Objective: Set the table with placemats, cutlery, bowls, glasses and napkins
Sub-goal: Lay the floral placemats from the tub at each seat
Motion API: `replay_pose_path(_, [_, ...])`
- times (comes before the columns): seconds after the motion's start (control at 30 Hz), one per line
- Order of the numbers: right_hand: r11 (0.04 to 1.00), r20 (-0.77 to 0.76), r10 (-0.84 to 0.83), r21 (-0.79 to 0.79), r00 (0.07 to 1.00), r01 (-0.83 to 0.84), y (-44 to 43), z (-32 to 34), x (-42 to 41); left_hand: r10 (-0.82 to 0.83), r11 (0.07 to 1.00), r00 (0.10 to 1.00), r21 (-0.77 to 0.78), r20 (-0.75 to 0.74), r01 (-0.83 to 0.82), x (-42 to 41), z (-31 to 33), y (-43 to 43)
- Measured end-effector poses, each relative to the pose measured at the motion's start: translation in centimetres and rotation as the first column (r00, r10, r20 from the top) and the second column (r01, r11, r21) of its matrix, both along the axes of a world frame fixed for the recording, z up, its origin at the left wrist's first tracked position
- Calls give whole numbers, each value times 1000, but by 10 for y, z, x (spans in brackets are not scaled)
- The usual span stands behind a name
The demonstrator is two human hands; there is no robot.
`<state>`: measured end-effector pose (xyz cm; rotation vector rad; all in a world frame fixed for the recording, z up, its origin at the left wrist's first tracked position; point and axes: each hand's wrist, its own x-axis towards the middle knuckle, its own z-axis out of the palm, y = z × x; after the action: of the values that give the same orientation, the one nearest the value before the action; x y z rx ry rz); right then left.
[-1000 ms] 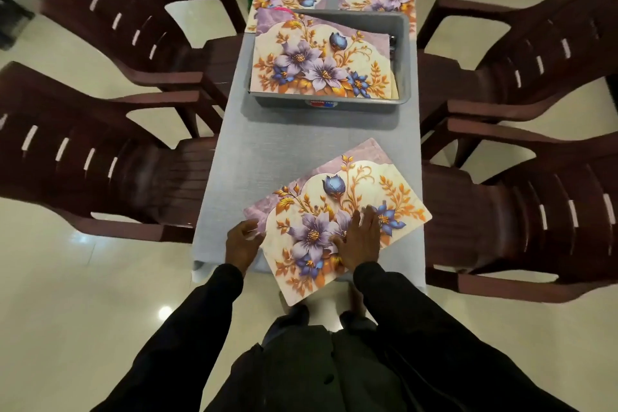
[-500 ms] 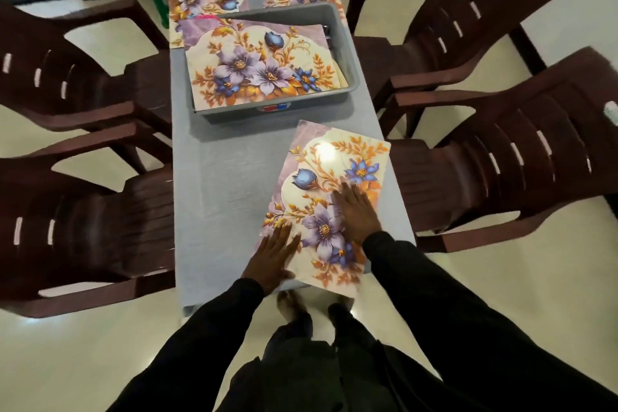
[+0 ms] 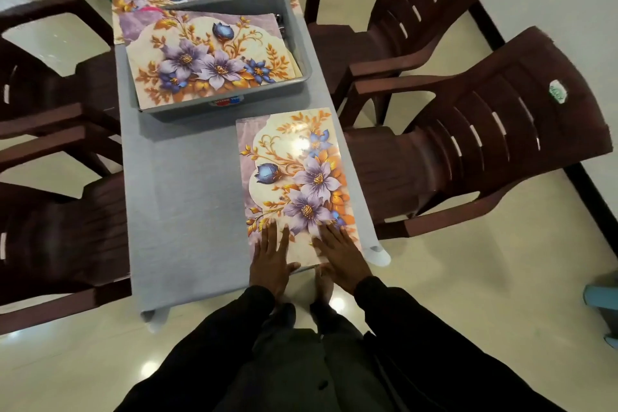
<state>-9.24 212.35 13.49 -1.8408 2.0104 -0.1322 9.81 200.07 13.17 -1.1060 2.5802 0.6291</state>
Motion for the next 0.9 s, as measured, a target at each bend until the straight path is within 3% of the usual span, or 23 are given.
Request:
replay_pose_path(0.37, [996,38,-9,83,999,6,15,-8,-50,-165,986,986,-23,-30,165,-10,9,12])
replay_pose_path(0.57, [1000,32,-8,-4,999,8,17,0,-60,-146,989,988,-4,-59,146,-19,14,13])
replay_pose_path(0.9, [999,15,-41,14,999,41,14,3,-56,-151,988,985,-20,-87,150,-19,10,13])
